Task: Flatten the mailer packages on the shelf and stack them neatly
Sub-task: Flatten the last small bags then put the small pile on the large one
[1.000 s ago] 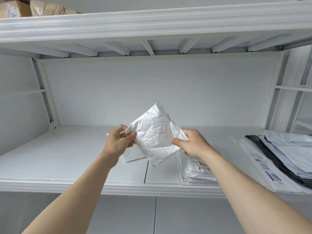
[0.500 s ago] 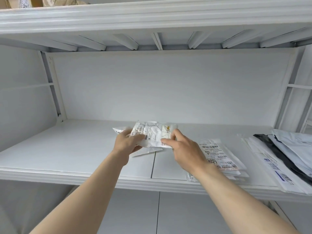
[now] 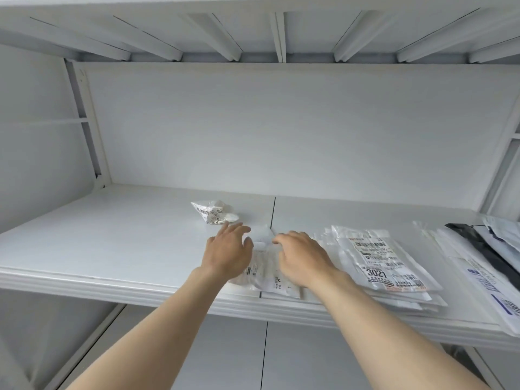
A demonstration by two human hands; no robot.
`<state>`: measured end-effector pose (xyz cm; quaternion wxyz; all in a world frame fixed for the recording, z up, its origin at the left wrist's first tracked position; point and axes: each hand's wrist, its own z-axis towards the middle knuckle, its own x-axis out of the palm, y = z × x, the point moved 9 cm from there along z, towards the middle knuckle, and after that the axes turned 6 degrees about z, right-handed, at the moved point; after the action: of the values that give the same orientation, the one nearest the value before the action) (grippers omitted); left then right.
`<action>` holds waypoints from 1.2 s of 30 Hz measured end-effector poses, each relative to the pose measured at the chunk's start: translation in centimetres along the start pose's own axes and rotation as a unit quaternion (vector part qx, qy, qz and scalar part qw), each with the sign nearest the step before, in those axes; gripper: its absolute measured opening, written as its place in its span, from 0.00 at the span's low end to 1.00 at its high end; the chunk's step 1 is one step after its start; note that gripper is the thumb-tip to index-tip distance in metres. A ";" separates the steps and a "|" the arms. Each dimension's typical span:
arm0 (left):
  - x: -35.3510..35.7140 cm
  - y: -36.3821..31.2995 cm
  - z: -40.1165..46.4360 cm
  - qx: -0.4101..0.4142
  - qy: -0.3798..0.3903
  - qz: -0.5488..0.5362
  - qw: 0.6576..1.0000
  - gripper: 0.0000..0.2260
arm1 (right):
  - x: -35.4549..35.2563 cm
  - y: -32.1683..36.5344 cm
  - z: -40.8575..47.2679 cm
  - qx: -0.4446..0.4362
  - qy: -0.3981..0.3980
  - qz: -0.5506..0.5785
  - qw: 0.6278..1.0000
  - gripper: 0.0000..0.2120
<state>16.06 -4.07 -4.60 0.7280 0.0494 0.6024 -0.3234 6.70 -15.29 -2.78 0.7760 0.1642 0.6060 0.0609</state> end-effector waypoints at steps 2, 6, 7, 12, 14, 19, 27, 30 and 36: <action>1.5 -1.4 0.7 0.046 0.028 0.030 0.998 0.22 | 1.3 0.2 1.4 0.012 0.014 0.008 1.000 0.20; 6.0 -1.8 -0.1 0.082 0.102 0.069 0.989 0.26 | 5.2 0.1 3.5 0.022 0.034 0.026 0.999 0.17; 6.3 -1.7 -0.6 0.080 0.111 0.071 0.988 0.27 | 5.7 0.1 3.6 0.016 0.024 0.020 0.999 0.16; 7.9 -0.5 -0.4 0.051 0.153 0.067 0.985 0.24 | 8.3 -1.7 4.7 0.029 0.013 0.013 0.999 0.19; 8.2 -0.5 -0.4 0.043 0.166 0.073 0.983 0.23 | 8.8 -2.0 4.7 0.030 0.039 0.008 0.999 0.21; 8.5 -0.5 -0.4 0.043 0.184 0.108 0.976 0.24 | 9.5 -2.2 4.4 0.031 0.082 0.014 0.996 0.25; 9.1 -0.1 -0.4 0.044 0.197 0.151 0.968 0.25 | 9.5 -1.9 3.9 0.036 0.064 0.001 0.997 0.24; 8.5 -0.3 -0.4 0.038 0.180 0.169 0.968 0.25 | 7.8 -0.5 3.5 0.012 0.069 -0.017 0.997 0.21; 6.6 -1.6 -0.1 0.032 0.091 0.215 0.972 0.19 | -2.4 -2.7 1.6 0.012 -0.051 -0.055 0.997 0.17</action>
<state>15.53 -7.99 -10.11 0.7209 0.2303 0.6304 -0.1727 7.31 -18.83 -1.09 0.8059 0.1429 0.5745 0.0029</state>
